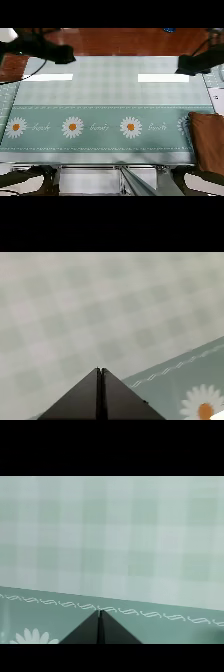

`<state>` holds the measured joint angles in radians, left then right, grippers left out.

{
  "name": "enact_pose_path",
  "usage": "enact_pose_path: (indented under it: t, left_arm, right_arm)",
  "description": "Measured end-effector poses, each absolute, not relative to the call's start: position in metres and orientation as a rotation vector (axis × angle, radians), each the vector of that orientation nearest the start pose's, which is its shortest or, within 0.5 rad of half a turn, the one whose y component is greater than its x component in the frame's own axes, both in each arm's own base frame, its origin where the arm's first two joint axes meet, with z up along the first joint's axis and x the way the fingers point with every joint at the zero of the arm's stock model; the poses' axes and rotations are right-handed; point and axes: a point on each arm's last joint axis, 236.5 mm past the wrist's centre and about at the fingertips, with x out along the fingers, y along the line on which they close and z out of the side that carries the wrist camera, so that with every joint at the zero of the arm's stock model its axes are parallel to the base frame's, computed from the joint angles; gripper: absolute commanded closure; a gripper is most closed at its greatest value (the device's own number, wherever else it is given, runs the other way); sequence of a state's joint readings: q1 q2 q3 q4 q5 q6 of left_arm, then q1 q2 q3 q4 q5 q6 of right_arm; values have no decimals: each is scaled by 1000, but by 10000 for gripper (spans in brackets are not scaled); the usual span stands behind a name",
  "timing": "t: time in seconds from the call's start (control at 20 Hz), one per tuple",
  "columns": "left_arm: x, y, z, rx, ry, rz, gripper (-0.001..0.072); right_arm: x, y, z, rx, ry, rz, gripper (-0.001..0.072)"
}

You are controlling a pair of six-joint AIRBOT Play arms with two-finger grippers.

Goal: Fold the shirts.

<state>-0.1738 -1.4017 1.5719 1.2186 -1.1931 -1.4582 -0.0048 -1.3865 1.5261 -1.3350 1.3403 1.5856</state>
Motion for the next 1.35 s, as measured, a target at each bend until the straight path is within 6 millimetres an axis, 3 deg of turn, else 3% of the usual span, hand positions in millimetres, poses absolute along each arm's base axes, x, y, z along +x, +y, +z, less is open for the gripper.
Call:
enact_pose_path:
  t: [0.15, 0.35, 0.65, 1.35]
  left_arm:
    - [440, -123, 83, -32, 1135, -290, 686]
    - [437, -111, 62, -19, 1191, -217, 686]
    - [436, -106, 52, -16, 1221, -189, 685]
    - [435, -105, 51, -17, 1226, -181, 685]
  right_arm:
    - [432, 65, 47, 123, 1299, 128, 690]
    - [435, 63, 25, 58, 1343, 90, 690]
    - [437, 61, 18, 32, 1352, 74, 690]
    - [437, 60, 17, 27, 1353, 69, 690]
